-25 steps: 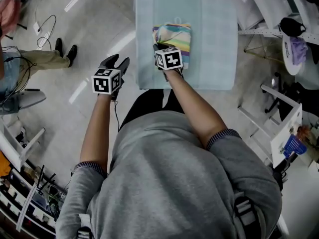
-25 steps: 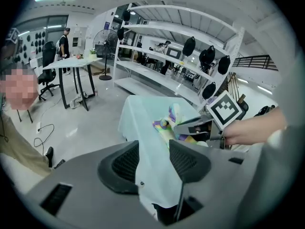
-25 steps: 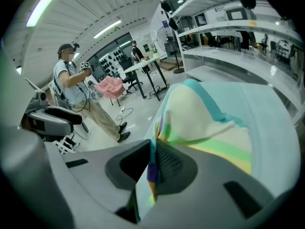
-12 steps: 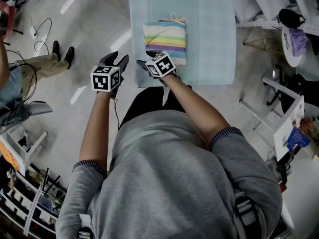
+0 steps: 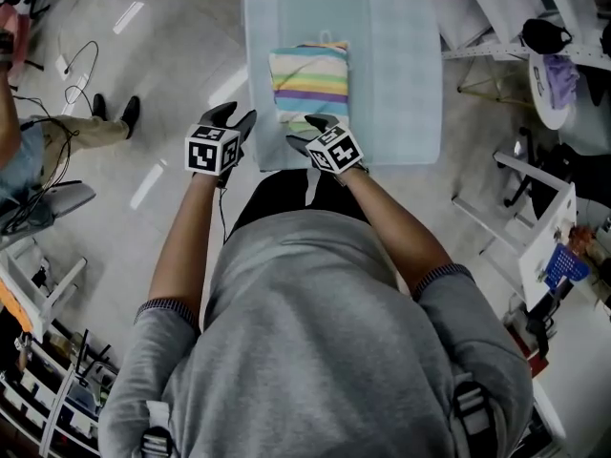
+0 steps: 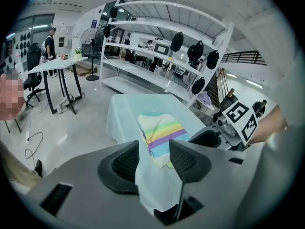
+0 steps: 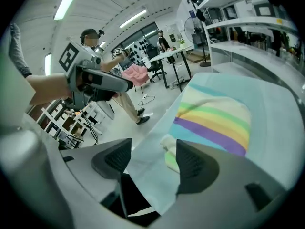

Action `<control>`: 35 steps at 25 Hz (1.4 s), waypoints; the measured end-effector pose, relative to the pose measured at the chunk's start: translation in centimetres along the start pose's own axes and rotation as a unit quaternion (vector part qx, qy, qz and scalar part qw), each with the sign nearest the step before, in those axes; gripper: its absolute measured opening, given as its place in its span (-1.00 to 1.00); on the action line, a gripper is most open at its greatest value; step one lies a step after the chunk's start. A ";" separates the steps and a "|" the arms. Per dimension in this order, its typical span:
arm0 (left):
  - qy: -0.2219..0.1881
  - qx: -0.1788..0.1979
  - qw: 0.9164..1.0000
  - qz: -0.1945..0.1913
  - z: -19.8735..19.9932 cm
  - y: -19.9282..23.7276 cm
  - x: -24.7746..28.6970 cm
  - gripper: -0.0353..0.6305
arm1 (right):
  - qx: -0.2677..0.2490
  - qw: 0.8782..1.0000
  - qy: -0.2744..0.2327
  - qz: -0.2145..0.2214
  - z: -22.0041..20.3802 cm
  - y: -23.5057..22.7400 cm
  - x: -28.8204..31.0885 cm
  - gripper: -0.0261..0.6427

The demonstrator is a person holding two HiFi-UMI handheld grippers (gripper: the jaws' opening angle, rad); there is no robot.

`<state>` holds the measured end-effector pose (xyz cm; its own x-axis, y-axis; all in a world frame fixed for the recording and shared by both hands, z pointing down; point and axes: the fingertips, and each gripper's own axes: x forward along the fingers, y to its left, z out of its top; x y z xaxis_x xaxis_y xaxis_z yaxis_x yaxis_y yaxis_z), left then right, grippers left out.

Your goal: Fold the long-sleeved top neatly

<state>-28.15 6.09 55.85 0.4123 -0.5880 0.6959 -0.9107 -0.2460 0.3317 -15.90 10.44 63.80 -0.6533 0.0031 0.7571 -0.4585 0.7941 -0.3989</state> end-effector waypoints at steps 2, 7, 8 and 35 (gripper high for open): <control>-0.010 0.004 1.000 -0.015 0.3 -1.2 -0.3 -0.22 | -0.001 1.000 -0.021 -0.004 0.6 0.2 -2.5 0.02; -0.045 0.029 0.997 -0.064 2.0 -5.5 -1.9 -0.22 | -0.016 0.995 -0.103 -0.003 3.0 1.5 -10.6 0.07; -0.054 0.034 0.995 -0.073 2.6 -6.6 -2.3 -0.22 | -0.024 0.993 -0.119 -0.004 3.5 1.6 -12.4 0.08; -0.360 0.124 0.924 0.015 13.6 -35.3 -16.4 -0.83 | -0.214 0.902 -0.376 0.013 5.4 3.2 -44.6 -0.90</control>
<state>-3.06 13.90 24.07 0.3461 -0.9357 0.0680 -0.9355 -0.3388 0.1006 8.51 9.54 25.90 -0.9581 -0.2594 0.1212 -0.2674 0.9621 -0.0545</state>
